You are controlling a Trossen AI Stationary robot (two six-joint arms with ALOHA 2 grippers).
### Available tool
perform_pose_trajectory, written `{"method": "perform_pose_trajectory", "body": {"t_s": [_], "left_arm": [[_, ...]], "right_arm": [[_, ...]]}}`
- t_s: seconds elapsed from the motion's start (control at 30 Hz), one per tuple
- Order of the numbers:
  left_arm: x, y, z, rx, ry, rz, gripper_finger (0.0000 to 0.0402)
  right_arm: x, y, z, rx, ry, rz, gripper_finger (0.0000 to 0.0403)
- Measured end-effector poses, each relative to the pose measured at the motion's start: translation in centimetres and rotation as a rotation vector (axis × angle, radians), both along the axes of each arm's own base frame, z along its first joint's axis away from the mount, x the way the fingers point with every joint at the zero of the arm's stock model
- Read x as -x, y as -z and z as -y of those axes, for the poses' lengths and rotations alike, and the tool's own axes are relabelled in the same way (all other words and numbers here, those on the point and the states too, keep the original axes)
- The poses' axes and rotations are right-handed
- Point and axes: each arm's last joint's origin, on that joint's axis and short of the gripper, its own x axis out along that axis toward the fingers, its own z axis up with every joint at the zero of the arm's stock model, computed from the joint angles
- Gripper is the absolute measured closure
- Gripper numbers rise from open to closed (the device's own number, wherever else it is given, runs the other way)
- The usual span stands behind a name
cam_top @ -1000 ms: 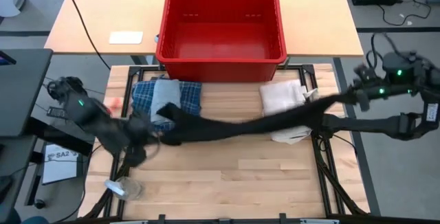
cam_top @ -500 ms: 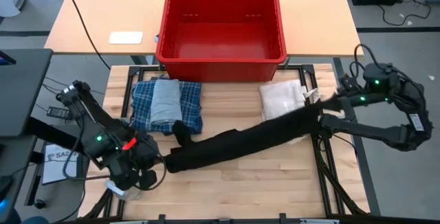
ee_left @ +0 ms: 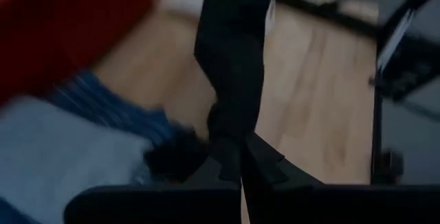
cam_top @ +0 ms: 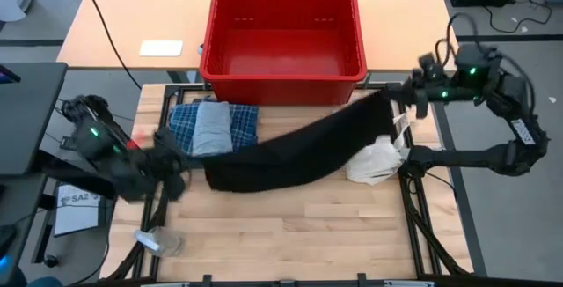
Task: Fold Laundry from Bin
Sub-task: Fold the black shirt
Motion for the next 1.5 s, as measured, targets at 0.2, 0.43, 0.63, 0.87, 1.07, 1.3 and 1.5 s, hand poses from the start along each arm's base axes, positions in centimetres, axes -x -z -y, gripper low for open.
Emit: {"method": "perform_pose_trajectory", "body": {"t_s": [0.2,0.43,0.63,0.87,1.07,1.3,1.5], "left_arm": [[2.5,-6.8,-4.3,-0.107,-0.027,0.207,0.0401],[4.8,-11.7,-7.2,-0.170,-0.046,0.334,0.0401],[3.9,-9.7,-6.1,-0.105,0.067,0.163,0.0401],[-0.2,-2.3,-2.1,0.038,0.171,-0.224,0.0401],[-1.5,5.2,2.0,0.222,0.193,-0.405,0.0401],[-0.3,11.4,6.6,0.431,0.221,-0.395,0.0401],[0.0,14.3,8.7,0.564,0.181,-0.377,0.0401]], "right_arm": [[-1.8,-4.2,1.6,0.126,0.027,0.035,0.0403],[-2.1,-6.4,2.6,0.187,0.088,0.048,0.0403],[-2.2,-3.6,1.4,0.029,0.030,-0.170,0.0403],[-2.1,2.6,-1.3,-0.190,-0.031,-0.396,0.0403],[-1.9,10.2,-4.4,-0.398,-0.149,-0.493,0.0403],[-2.2,17.5,-8.6,-0.568,-0.365,-0.519,0.0403],[-3.0,22.9,-13.7,-0.698,-0.520,-0.576,0.0403]]}}
